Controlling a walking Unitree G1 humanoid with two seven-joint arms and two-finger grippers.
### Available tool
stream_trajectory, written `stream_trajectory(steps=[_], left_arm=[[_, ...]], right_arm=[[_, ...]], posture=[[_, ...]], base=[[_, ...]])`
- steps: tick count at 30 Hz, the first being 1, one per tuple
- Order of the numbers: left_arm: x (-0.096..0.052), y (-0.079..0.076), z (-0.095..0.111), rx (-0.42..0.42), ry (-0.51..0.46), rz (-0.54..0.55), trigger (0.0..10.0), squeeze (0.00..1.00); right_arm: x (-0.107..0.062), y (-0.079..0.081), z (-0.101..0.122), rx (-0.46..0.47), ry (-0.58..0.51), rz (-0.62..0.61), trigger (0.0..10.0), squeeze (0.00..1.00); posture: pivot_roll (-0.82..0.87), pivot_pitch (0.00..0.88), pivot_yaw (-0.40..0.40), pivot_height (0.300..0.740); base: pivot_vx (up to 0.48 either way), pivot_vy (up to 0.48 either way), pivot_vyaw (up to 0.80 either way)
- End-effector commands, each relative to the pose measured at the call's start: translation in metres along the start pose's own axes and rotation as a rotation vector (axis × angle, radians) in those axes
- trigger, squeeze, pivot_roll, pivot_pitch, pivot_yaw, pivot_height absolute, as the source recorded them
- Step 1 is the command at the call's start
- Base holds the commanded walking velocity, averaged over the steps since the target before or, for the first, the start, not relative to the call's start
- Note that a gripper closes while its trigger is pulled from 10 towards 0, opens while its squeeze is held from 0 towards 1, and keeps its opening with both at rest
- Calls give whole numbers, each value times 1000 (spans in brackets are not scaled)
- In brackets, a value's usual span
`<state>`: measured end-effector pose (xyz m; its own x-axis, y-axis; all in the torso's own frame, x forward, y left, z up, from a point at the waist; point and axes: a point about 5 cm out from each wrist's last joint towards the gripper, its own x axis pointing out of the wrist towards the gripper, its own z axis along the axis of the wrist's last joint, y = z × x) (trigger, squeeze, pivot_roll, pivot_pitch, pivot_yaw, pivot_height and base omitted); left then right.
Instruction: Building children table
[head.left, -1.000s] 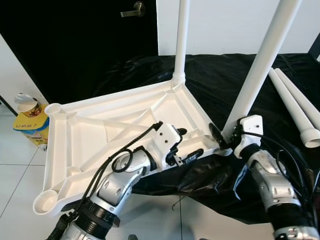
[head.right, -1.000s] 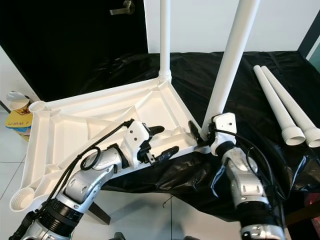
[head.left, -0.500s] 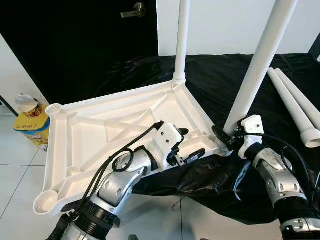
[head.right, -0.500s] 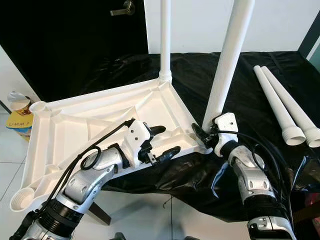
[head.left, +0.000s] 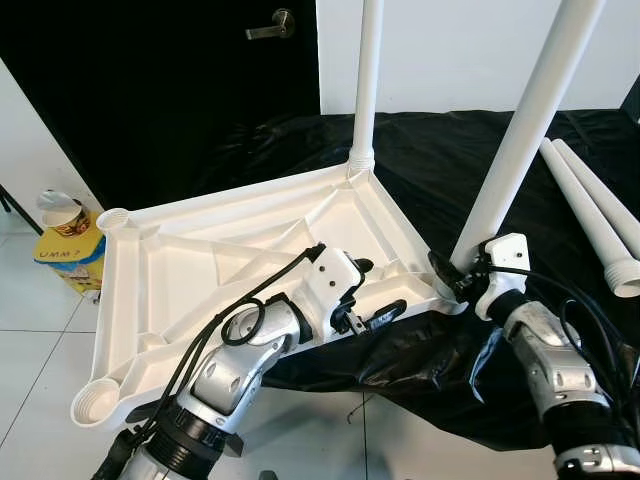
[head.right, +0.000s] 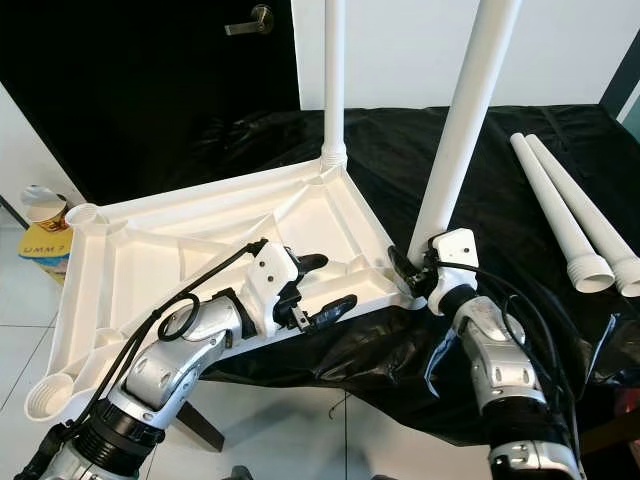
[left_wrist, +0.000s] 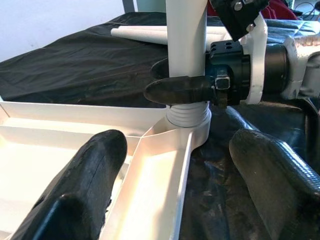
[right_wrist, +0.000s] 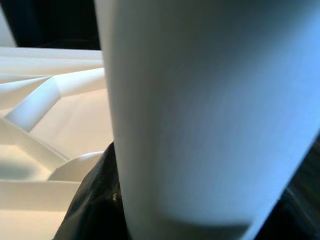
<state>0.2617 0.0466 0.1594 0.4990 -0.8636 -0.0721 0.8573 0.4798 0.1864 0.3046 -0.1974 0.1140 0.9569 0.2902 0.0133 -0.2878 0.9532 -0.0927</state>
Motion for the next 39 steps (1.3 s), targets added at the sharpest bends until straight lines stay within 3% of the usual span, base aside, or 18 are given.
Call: stream_trajectory(steps=[1, 10, 12, 20, 26, 33, 34, 39], left_arm=[[-2, -2, -1, 4, 16, -36, 10000, 0], [-3, -4, -2, -4, 20, -33, 10000, 0], [-5, -5, -4, -7, 27, -26, 10000, 0], [-8, -5, -5, -11, 35, -11, 10000, 0], [-11, -3, -4, -12, 38, 8, 10000, 0], [-12, -4, -4, -14, 43, 25, 10000, 0], [-13, -4, -3, -22, 36, 31, 10000, 0], [-14, -4, -4, -21, 40, 31, 10000, 0]], right_arm=[[-6, 7, -20, 25, 98, -19, 10000, 0], [-7, 8, -23, 85, 118, -167, 10000, 0], [-10, 11, -25, 123, 131, -307, 10000, 0], [-16, 32, -26, 177, 143, -513, 10000, 0], [-12, 50, -21, 200, 123, -515, 10000, 0], [-10, 51, -8, 190, 53, -485, 10000, 0], [-9, 53, -2, 149, 21, -448, 10000, 1000], [-10, 54, 2, 159, -7, -395, 10000, 1000]], posture=[[-17, 10, 37, 740], [-13, 20, 33, 740], [-12, 27, 31, 740], [2, 46, 28, 740], [8, 52, 30, 740], [26, 61, 22, 740], [21, 65, 18, 740], [18, 65, 15, 740]], base=[[0, 0, 0], [0, 0, 0], [0, 0, 0], [0, 0, 0], [0, 0, 0], [0, 0, 0], [0, 0, 0], [0, 0, 0]])
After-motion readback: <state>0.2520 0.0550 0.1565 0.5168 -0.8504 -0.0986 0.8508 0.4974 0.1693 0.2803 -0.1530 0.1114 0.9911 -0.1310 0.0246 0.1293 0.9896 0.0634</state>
